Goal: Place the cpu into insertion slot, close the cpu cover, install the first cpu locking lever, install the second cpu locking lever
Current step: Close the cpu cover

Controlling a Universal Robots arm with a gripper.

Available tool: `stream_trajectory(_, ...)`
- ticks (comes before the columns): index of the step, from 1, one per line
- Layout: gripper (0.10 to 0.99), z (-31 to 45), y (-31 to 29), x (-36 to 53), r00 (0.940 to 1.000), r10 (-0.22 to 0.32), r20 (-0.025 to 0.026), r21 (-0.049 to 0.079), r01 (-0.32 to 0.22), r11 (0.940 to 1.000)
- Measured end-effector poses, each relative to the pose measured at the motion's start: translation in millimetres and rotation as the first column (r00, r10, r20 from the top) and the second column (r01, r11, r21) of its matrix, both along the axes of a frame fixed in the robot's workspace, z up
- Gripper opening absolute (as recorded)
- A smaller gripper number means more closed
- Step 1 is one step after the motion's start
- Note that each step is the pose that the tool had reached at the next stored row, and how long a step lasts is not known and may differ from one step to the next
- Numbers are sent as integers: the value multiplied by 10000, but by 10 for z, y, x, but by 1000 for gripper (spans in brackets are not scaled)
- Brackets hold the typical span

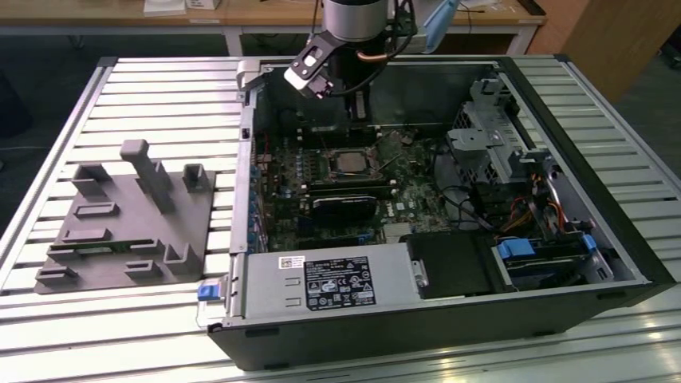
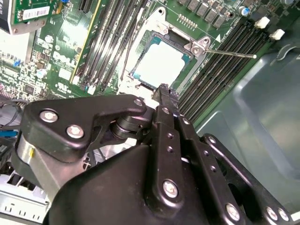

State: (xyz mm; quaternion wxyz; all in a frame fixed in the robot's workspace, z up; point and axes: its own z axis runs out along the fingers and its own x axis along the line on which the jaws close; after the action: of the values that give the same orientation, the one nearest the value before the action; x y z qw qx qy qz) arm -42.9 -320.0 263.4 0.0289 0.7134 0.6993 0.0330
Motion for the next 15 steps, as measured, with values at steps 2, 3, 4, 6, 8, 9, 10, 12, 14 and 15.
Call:
stream_trajectory(2,106,1,0,3,10000,1,-1,0,-1,10000)
stream_trajectory(3,106,2,0,12,10000,0,-2,-2,0,10000)
stream_trajectory(4,106,2,0,26,10000,0,-2,-3,0,10000)
stream_trajectory(6,106,1,0,64,10000,0,-1,-1,0,10000)
stream_trajectory(8,106,1,0,112,10000,0,-1,-2,0,10000)
stream_trajectory(9,106,2,0,140,10000,-1,-1,-2,1,10000)
stream_trajectory(10,106,1,0,176,10000,-1,-1,-2,1,10000)
stream_trajectory(12,106,1,0,247,10000,0,-1,-1,0,10000)
stream_trajectory(14,106,1,0,313,10000,1,-2,-1,-1,10000)
stream_trajectory(15,106,1,0,347,10000,-1,-1,-1,1,10000)
